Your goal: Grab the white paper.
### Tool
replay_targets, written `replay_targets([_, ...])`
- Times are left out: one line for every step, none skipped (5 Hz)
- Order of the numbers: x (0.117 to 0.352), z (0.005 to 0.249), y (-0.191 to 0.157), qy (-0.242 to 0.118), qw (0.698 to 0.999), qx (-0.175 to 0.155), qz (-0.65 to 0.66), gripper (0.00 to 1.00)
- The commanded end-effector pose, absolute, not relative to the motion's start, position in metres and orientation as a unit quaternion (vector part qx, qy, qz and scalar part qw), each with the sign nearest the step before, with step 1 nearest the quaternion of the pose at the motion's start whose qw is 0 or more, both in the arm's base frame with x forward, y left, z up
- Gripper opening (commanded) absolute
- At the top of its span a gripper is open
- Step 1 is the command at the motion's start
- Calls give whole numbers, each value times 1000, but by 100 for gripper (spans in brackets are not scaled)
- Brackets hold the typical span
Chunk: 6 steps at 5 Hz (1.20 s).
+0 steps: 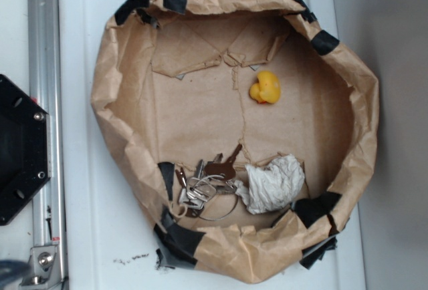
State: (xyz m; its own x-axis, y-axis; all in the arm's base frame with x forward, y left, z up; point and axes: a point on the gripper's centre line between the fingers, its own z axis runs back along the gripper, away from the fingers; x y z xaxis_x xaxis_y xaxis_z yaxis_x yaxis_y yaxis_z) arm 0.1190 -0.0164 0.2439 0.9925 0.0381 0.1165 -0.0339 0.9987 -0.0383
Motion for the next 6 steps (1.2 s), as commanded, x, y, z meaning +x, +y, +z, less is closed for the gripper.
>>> replay_targets([119,244,-16,-59,998,-18,18,100])
replay_targets([149,241,-9,-111,993,-23,45,100])
replay_targets([193,228,-16,-147,987,-58,21,100])
replay_targets([238,197,-14,-152,986,-71,2,100])
replay_targets([267,161,-22,-154,986,-58,-29,100])
replay_targets([287,123,-28,-144,988,-15,-61,100])
